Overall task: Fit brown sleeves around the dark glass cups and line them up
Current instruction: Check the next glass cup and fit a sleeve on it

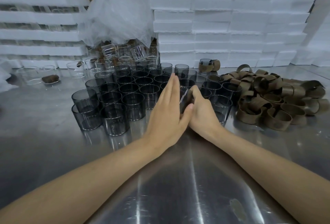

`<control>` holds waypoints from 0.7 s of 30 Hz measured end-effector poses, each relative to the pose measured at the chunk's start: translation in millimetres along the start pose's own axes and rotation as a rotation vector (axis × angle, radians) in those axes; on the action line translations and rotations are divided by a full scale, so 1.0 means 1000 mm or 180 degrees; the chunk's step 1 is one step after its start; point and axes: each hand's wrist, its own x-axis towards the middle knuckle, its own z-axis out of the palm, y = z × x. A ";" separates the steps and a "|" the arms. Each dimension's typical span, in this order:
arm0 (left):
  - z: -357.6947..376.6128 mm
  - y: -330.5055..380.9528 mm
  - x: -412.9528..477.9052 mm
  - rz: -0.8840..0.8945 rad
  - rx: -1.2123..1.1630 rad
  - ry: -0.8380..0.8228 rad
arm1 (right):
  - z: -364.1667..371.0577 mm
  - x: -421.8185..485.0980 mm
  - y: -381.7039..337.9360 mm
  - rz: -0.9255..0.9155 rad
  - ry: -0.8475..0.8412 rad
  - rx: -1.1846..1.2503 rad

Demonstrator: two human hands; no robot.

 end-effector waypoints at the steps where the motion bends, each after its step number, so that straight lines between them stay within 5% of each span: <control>1: 0.000 0.001 0.000 -0.0181 -0.0095 -0.0017 | 0.000 -0.001 0.001 -0.0101 -0.0060 -0.0005; 6: -0.011 -0.005 0.009 -0.0869 -0.1053 -0.0027 | 0.001 -0.002 0.002 -0.0257 -0.0404 0.0369; 12: -0.019 -0.010 0.017 -0.1570 -0.2774 -0.0664 | -0.006 0.001 0.002 -0.0108 -0.0819 0.1021; 15: -0.017 -0.013 0.017 -0.1480 -0.3745 -0.1077 | -0.008 0.003 -0.001 0.0033 -0.0946 0.1184; 21: -0.005 -0.014 0.013 -0.1524 -0.3435 -0.0362 | -0.001 0.004 -0.001 0.0094 -0.0632 0.0894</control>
